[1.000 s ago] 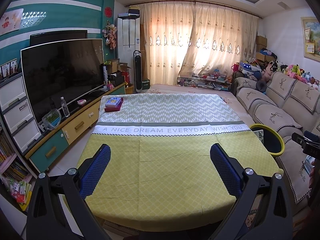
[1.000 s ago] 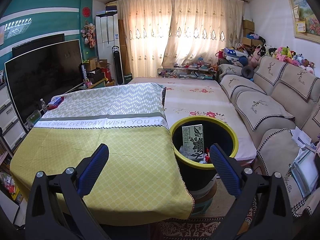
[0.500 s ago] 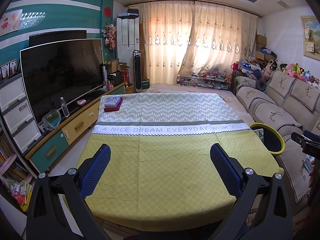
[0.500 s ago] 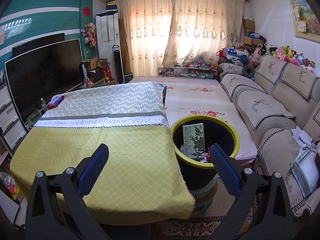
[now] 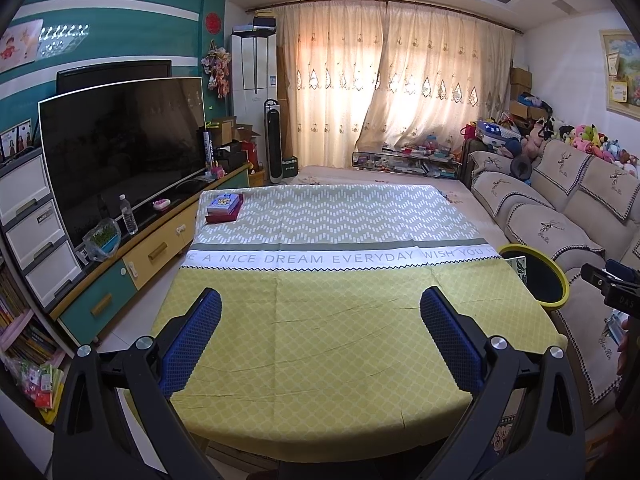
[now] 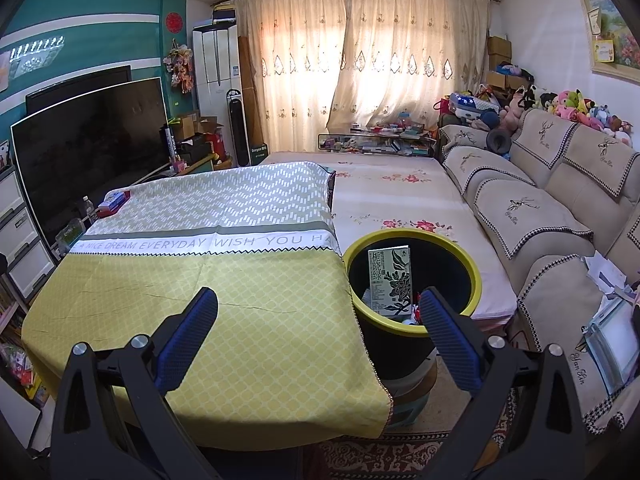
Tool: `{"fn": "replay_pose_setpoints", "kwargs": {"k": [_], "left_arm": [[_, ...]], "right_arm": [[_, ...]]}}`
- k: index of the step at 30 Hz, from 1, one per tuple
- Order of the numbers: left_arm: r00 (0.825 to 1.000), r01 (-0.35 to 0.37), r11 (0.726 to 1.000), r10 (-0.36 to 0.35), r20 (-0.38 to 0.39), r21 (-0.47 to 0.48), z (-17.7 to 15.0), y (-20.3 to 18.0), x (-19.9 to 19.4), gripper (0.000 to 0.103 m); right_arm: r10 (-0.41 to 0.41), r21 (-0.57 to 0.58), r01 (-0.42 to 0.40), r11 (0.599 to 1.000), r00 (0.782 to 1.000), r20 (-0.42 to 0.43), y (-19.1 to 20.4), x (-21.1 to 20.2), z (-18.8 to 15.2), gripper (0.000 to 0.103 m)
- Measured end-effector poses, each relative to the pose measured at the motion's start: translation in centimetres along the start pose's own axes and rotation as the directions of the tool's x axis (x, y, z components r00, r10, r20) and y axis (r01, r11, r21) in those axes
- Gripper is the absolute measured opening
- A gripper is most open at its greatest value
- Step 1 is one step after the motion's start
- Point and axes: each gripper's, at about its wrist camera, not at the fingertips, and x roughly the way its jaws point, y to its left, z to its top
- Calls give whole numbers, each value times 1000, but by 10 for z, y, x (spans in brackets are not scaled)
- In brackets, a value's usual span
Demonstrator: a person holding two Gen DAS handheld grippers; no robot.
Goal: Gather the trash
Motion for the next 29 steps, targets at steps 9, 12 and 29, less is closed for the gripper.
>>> {"fn": "replay_pose_setpoints", "kwargs": {"k": [9,12,29], "left_arm": [[1000,8,1000,-8,-17,-8,-1,0,4,98],[1000,17,1000,-17,-23,-7,-2,-2,5,98],[993,9,1000,-7,-122,19,29,15,126,98]], "right_arm": [[4,0,-4,1000,1000,-5,-1,3,2,96],[5,0,-5,1000,1000,-5,-1,4,2,96],[119,-73,-125,989,990,-78,40,80,37,96]]}}
